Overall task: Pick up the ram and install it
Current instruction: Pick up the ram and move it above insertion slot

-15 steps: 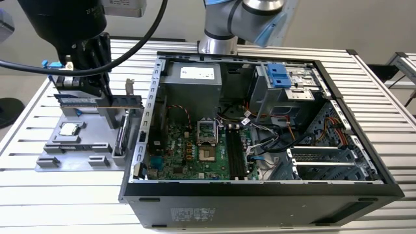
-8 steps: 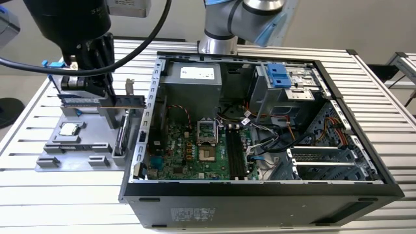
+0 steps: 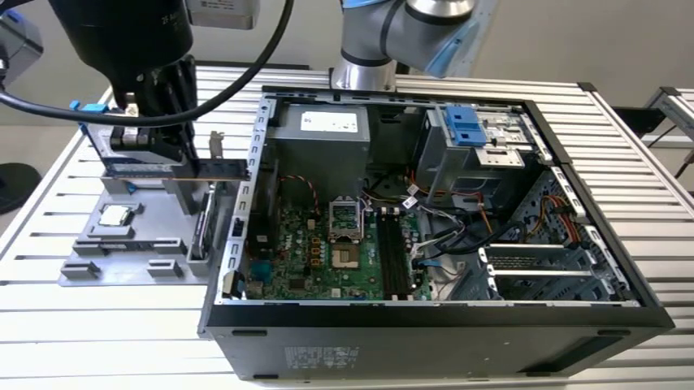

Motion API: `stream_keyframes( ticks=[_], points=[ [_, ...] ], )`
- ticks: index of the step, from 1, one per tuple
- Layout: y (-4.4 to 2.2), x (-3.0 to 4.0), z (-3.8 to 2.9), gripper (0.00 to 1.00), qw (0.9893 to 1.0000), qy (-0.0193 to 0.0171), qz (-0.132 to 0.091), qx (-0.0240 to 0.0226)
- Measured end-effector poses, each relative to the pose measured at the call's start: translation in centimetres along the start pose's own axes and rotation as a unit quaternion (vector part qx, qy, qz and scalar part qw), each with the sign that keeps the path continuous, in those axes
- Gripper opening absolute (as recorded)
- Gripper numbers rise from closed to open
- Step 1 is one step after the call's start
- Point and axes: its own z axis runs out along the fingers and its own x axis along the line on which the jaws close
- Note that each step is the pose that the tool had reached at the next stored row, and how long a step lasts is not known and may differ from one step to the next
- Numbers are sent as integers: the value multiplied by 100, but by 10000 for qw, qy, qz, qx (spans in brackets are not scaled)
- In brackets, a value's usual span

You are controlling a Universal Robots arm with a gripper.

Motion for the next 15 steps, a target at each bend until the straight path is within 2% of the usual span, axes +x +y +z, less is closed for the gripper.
stream_keyframes(
  ticks=[15],
  points=[
    [123,1,2,0,10000,0,0,0]
  ],
)
